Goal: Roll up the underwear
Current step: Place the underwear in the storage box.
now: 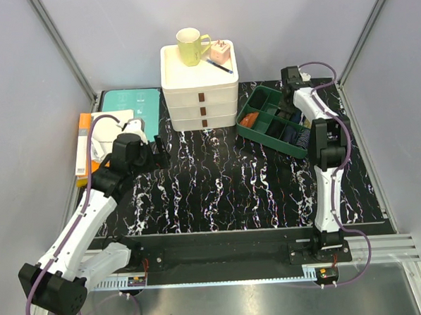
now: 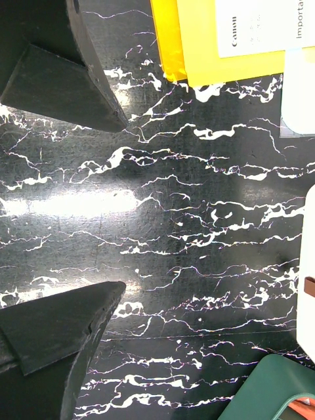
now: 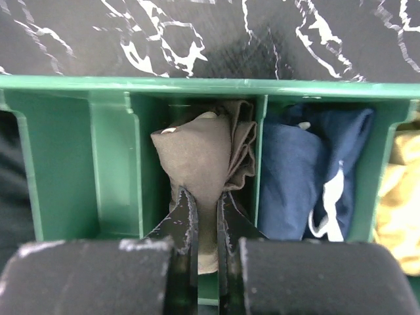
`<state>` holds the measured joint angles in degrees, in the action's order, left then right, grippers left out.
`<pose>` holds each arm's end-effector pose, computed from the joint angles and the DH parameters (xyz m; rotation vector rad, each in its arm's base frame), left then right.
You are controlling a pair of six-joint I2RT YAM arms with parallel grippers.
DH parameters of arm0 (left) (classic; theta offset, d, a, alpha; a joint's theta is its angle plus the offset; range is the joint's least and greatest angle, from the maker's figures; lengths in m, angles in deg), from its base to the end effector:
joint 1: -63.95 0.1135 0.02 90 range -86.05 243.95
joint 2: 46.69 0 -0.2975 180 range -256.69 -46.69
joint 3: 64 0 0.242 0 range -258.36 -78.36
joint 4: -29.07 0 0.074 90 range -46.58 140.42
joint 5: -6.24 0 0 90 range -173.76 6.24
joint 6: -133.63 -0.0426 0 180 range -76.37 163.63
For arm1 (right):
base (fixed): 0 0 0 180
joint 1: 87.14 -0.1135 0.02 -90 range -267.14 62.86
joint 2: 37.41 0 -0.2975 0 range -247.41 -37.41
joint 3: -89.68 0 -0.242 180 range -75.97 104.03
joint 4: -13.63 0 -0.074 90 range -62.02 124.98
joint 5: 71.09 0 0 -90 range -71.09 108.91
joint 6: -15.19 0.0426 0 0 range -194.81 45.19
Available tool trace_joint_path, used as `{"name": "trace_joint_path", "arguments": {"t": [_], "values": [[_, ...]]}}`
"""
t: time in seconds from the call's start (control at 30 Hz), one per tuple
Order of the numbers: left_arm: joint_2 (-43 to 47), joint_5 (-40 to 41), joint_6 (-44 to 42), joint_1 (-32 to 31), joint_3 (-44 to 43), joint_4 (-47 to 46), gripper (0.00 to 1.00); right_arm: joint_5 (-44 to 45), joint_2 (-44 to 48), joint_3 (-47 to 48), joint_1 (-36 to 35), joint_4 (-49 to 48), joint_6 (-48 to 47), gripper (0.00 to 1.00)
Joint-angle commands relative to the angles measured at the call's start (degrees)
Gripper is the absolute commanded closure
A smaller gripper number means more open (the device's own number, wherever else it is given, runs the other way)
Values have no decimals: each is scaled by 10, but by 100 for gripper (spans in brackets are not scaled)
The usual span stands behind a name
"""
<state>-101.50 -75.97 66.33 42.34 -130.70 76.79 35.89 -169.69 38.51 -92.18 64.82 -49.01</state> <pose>0.1691 -0.0608 0.3385 -0.0976 2.2019 -0.2859 0.5272 0.0340 0.2255 0.5603 2.4068 -0.1460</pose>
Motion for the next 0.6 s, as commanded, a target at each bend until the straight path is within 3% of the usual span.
{"name": "trace_joint_path", "arguments": {"t": [0.0, 0.27, 0.4, 0.43, 0.57], "values": [[11, 6, -5, 3, 3, -18, 1, 22, -31, 29, 6, 23, -6, 100], [16, 14, -4, 6, 5, -18, 1, 11, -53, 43, 6, 24, -5, 99], [17, 13, -4, 6, 7, -18, 1, -11, -39, 53, 6, 27, -14, 75], [17, 13, -3, 6, 7, -18, 1, -12, -33, 60, 6, 31, -15, 62], [20, 8, -3, 7, 6, -18, 1, -11, -17, 81, 6, 42, -25, 45]]}}
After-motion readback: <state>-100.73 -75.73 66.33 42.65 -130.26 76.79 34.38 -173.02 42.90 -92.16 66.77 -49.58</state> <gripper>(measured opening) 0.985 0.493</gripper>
